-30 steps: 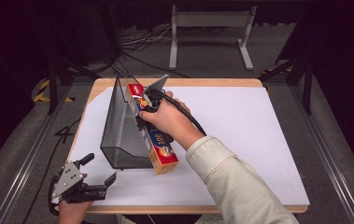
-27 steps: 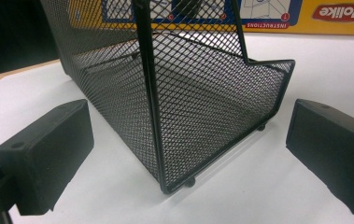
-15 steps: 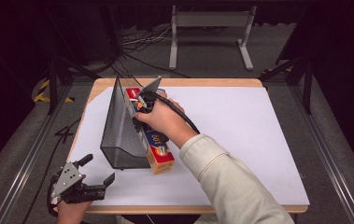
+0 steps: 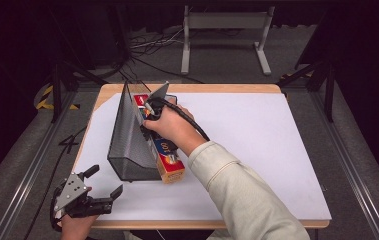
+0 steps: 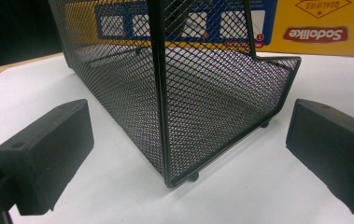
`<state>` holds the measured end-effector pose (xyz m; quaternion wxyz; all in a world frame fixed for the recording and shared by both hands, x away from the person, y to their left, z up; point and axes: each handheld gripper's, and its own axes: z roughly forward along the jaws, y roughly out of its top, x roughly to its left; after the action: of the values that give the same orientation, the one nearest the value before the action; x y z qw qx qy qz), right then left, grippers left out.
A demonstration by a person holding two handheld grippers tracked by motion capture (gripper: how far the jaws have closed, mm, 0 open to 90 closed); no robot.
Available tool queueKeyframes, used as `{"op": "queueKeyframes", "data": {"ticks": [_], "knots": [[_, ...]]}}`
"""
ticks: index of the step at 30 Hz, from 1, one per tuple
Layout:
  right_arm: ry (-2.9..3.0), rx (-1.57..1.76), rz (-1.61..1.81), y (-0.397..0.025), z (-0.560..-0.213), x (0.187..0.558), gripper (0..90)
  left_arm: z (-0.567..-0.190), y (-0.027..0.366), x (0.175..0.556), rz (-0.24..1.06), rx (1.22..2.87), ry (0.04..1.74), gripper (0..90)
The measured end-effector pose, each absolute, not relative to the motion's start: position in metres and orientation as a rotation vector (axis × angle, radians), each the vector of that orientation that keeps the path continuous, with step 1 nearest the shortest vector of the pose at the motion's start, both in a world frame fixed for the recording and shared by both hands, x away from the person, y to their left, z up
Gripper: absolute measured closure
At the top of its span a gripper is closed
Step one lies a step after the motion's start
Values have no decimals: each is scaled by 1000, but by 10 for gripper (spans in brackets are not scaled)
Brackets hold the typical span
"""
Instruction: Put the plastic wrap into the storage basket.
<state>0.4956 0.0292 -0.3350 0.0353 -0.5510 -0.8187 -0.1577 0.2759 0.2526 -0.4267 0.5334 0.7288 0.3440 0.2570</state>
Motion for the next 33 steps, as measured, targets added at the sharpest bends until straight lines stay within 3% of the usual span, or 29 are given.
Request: {"op": "queueKeyframes", "data": {"ticks": [33], "knots": [[-2534,-1712,-470,38,-347,503,396,-427,254,276,608,1730,828,16]]}}
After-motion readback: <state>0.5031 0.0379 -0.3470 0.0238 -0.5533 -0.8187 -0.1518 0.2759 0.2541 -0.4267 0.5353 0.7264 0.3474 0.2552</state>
